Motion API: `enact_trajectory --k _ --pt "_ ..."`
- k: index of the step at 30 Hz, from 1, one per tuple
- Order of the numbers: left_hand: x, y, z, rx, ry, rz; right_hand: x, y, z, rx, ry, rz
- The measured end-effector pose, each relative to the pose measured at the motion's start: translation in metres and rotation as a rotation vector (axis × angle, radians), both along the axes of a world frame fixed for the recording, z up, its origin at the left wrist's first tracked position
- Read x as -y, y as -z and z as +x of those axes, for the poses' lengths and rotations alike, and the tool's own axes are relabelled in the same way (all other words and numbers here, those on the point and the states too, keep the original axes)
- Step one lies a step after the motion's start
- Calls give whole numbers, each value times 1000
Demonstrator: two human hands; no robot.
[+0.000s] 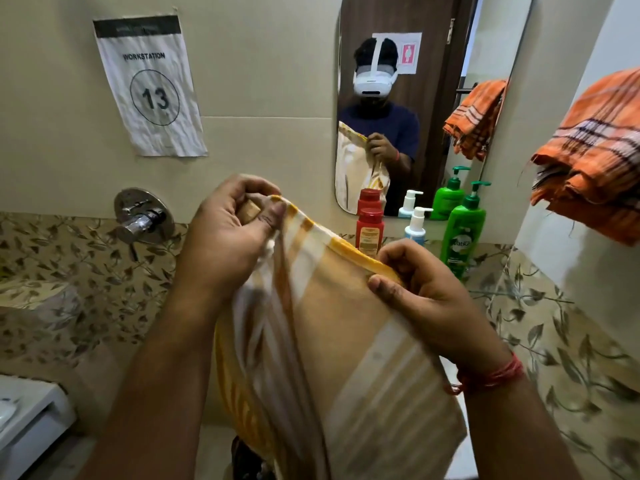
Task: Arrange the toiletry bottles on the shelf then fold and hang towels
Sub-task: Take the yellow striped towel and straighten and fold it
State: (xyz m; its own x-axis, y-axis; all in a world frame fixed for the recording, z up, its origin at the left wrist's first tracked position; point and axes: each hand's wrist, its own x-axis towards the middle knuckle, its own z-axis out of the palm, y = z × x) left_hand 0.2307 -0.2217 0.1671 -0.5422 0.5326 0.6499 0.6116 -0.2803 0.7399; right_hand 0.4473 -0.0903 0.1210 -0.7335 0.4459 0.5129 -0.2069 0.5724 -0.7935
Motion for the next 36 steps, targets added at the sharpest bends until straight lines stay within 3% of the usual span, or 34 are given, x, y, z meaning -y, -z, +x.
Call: enact_trajectory --k 5,10,16,20,25,30,36 --pt "2 -2 31 -367 184 -273 7 -14 -6 46 147 410" --pt "-10 2 57 -438 360 -476 8 -22 -12 21 174 470" --pt "-14 6 61 -453 285 -475 -2 -16 -9 -10 273 478" --pt "-14 6 57 -371 224 -382 -13 -10 4 9 142 349" --pt "-14 5 37 -250 -99 -183 -31 4 26 150 142 194" --pt "-20 4 28 -301 -252 -183 -30 1 26 152 278 290" --pt "-20 7 27 -384 -312 -135 -30 -3 24 288 393 405"
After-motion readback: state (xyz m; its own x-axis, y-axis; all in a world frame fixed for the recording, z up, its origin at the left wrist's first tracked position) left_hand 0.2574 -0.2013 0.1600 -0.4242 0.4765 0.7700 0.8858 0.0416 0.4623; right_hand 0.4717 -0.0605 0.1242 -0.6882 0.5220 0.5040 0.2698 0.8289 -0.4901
